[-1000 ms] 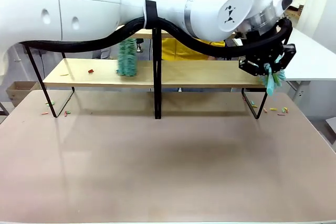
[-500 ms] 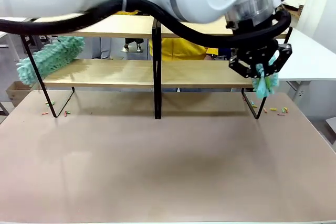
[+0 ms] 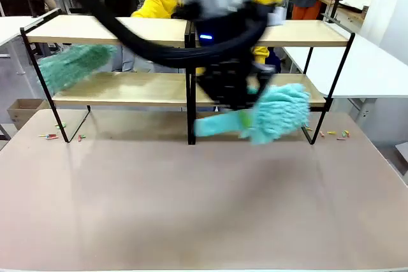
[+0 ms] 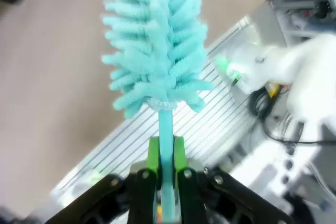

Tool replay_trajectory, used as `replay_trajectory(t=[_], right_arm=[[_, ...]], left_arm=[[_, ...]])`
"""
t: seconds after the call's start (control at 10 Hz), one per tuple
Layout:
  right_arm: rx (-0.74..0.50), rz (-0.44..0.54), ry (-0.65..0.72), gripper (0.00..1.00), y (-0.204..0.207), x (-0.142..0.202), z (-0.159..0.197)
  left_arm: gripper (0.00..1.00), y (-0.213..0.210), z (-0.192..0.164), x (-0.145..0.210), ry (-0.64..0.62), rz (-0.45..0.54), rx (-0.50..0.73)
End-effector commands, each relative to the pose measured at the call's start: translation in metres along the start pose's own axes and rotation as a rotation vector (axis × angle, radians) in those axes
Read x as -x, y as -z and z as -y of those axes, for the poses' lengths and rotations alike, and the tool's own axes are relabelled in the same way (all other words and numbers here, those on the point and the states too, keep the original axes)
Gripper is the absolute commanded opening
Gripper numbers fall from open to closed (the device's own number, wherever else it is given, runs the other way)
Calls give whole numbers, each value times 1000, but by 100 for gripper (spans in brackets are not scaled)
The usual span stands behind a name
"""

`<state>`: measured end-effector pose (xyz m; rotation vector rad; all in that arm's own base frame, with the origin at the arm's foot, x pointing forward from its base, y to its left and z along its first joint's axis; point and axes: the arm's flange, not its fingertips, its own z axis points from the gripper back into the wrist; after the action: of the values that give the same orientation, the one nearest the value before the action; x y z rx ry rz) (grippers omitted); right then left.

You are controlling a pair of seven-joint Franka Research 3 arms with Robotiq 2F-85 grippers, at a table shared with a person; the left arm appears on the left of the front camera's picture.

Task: Clean the shelves.
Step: Clean another randomly selected level of the Shelf with the Duster.

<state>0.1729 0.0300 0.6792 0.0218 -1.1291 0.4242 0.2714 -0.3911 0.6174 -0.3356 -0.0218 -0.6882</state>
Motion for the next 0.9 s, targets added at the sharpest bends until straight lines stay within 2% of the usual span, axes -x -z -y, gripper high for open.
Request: replay_trajectory(t=[0.0, 0.2, 0.4, 0.6, 0.7, 0.8], right_arm=[[-9, 4, 3, 100, 0, 0, 1], [-9, 4, 3, 100, 0, 0, 1], [-9, 4, 3, 100, 0, 0, 1], [-9, 4, 3, 100, 0, 0, 1], [-9, 4, 3, 100, 0, 0, 1], [-9, 4, 3, 100, 0, 0, 1]], left_arm=[[0, -50, -66, 103, 32, 137, -19], [0, -93, -116, 155, 0, 289, 26], [0, -135, -174, 207, 42, 399, 116], [0, -172, -222, 260, 87, 560, 184], [0, -183, -245, 285, 114, 634, 179], [0, -197, -266, 307, 22, 727, 162]])
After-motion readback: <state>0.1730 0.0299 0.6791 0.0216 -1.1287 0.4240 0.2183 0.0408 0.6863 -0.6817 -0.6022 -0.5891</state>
